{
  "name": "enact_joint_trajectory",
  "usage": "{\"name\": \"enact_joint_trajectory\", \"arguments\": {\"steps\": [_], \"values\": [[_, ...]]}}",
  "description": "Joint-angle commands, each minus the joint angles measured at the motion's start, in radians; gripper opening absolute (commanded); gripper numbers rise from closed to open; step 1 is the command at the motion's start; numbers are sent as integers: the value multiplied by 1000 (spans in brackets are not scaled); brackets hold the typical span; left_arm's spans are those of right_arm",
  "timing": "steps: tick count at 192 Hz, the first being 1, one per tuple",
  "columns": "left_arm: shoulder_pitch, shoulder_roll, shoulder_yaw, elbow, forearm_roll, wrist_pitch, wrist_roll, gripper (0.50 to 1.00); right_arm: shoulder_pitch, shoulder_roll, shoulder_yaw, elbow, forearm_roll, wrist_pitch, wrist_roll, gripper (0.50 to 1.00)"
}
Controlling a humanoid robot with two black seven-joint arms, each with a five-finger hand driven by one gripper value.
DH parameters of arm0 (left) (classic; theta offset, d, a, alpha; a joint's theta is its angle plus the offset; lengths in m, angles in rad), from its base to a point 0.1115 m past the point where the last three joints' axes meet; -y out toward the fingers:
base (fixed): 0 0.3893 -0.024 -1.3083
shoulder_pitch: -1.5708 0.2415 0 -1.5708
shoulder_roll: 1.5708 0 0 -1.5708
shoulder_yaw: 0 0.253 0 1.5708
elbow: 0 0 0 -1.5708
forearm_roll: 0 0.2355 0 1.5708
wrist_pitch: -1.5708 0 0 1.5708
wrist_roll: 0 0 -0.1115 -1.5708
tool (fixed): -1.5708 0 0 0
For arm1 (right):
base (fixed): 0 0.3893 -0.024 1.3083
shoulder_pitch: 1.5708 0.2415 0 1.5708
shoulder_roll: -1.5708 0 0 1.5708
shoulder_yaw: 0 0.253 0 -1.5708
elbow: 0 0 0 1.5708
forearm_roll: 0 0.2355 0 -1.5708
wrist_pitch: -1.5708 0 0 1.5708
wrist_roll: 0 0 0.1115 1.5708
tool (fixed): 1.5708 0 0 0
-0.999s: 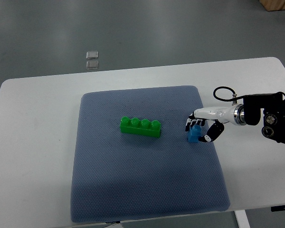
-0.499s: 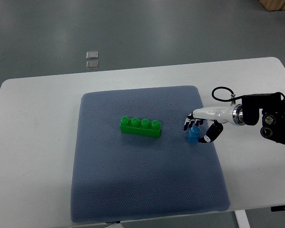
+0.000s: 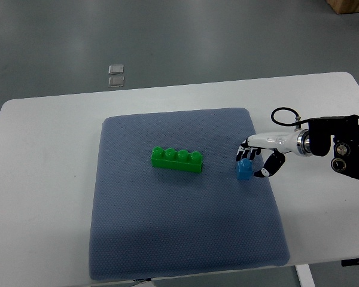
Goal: Stack blue block on green block with right hand
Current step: 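Close the right hand fingers tightly on the blue block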
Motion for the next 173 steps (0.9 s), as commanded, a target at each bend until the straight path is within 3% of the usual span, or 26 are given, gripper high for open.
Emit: {"name": "enact_joint_trajectory", "arguments": {"steps": [1, 119, 173], "values": [[0, 0, 0, -1, 0, 0, 0, 1000, 0, 3, 0, 0, 2, 0, 0, 715], [0, 0, 0, -1, 0, 0, 0, 1000, 0, 6, 0, 5, -17, 8, 0, 715], [0, 0, 0, -1, 0, 0, 0, 1000, 0, 7, 0, 6, -17, 8, 0, 658]]}}
